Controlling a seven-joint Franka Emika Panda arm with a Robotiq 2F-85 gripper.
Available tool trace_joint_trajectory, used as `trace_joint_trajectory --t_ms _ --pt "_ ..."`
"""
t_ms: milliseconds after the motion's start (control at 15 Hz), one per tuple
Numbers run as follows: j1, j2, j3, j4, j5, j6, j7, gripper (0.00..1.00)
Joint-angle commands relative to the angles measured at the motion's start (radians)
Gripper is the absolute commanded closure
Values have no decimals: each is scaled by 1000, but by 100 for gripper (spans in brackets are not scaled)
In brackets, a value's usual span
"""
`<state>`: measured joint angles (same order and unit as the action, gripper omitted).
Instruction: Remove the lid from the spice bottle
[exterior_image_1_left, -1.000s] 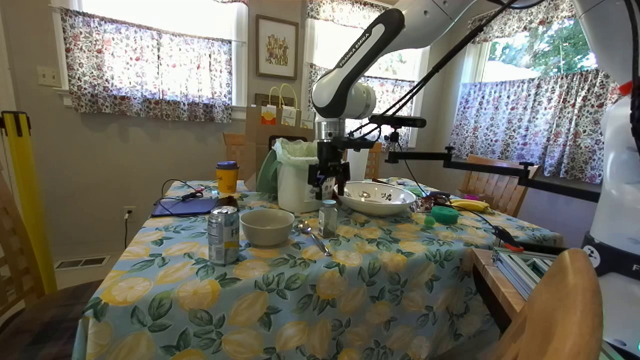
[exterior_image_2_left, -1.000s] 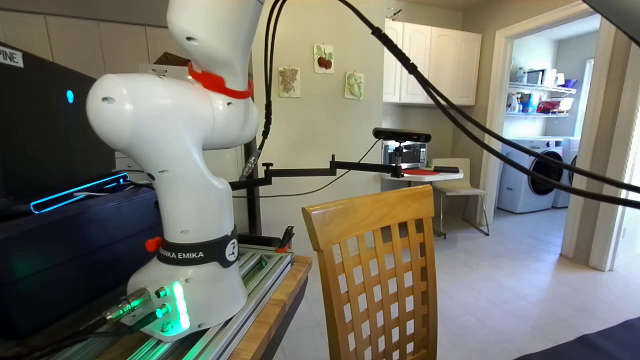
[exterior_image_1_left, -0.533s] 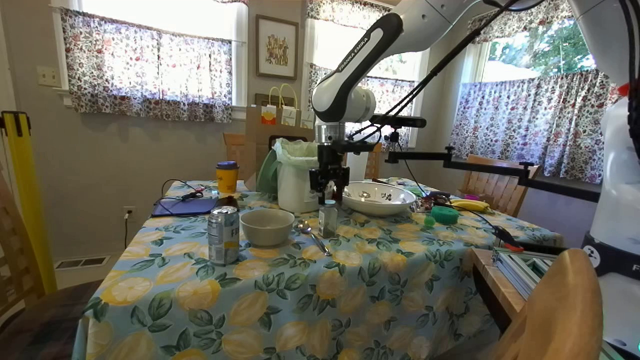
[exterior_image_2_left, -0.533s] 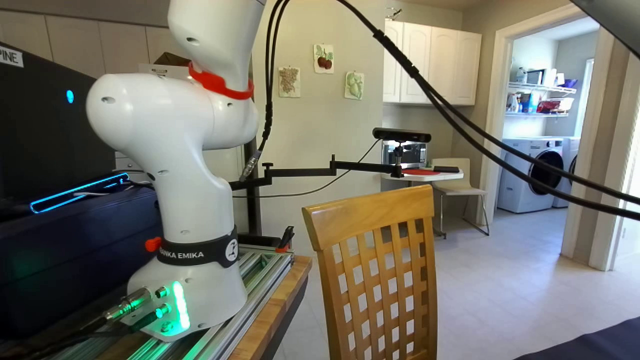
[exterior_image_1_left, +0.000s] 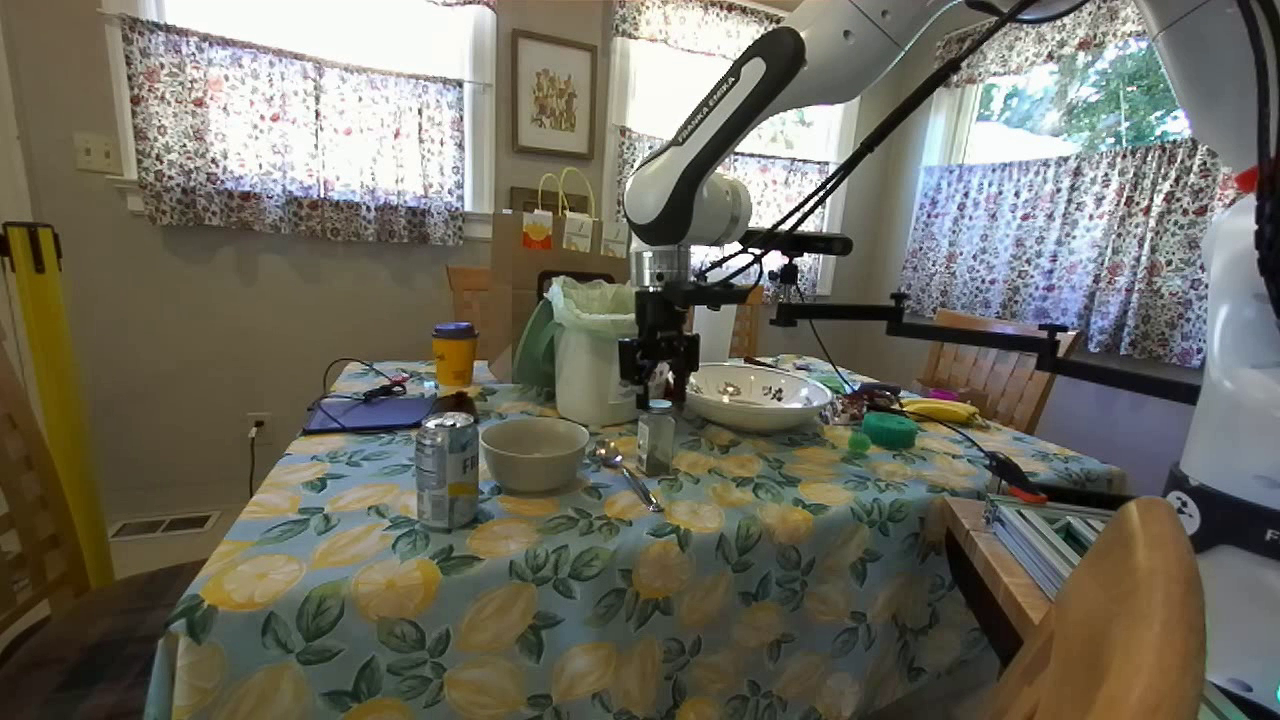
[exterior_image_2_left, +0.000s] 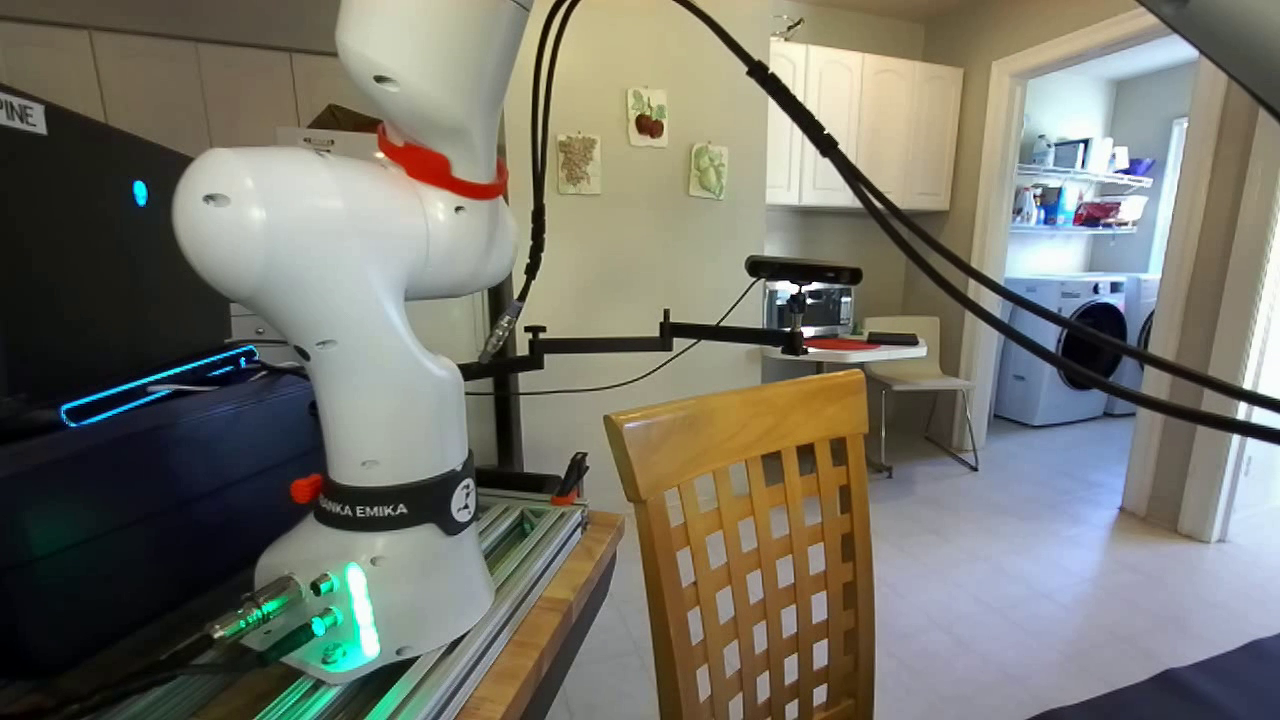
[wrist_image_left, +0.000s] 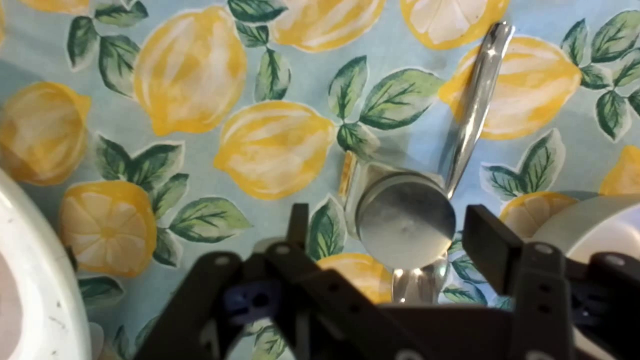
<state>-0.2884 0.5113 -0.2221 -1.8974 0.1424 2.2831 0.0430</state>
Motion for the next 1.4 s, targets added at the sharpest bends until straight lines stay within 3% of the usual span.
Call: trace_joint_trajectory --t_ms 0,200,333,400,533,733,800,867,1333 --pt "-7 15 6 24 -5 -5 6 21" --pt "-6 10 12 19 -2 -6 -1 22" --pt "-4 8 15 17 -3 -5 -2 26" --pt "-3 8 16 16 -3 -3 -1 34" --pt "-3 9 18 17 -3 -4 -1 36" --pt "-4 12 20 23 0 -5 0 58" --pt "-4 15 19 26 0 -4 2 72" --pt "-5 15 19 29 0 -4 2 77" --pt "-13 4 20 28 14 -13 0 77"
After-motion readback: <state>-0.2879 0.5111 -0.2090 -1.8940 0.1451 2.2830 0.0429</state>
